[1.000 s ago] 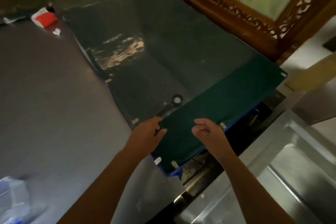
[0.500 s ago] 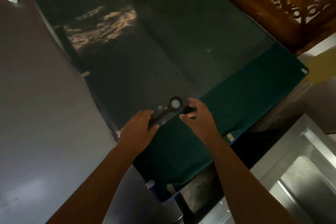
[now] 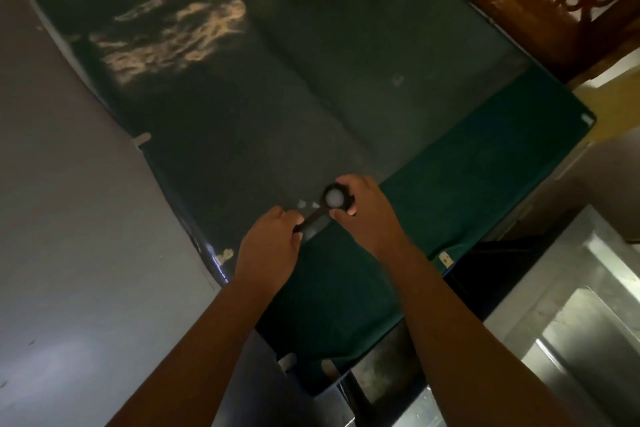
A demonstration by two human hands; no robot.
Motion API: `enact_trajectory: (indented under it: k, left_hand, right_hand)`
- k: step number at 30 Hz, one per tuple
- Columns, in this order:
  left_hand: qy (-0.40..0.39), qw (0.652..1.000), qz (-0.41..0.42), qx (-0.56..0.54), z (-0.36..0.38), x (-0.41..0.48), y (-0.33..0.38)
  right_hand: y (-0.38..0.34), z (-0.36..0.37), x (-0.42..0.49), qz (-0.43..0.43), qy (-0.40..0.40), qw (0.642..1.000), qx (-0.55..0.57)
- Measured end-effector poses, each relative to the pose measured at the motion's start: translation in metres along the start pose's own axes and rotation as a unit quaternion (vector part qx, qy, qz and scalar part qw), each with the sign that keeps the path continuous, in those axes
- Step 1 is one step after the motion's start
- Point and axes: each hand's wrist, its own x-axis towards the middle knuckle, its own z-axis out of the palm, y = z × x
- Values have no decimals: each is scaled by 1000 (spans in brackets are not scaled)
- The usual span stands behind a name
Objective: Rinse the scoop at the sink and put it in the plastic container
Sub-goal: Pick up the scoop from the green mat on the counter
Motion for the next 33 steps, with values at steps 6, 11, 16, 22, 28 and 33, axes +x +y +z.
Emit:
enact_trajectory:
  k: [6, 11, 16, 22, 28, 33]
  left_hand:
    - [24, 1000, 5, -4, -16, -17, 12]
    - [40, 998, 39, -20, -37, -44, 35]
    - [62, 991, 105, -56, -49, -85, 68]
    - [65, 982, 163, -75, -47, -147, 117]
    - [55, 964, 236, -106, -34, -211, 172]
    - [31, 941, 311, -132, -16, -265, 227]
  right_hand:
    - [-4, -7, -24, 6, 23, 1000, 8]
    - [-10, -33, -60, -14, 52, 999, -9]
    - [-20, -75, -115, -15, 97, 995, -7]
    - [-14, -116, -210, 3, 140, 990, 35]
    - [4, -151, -315, 21, 202, 977, 63]
    - [20, -184, -409, 46, 261, 962, 56]
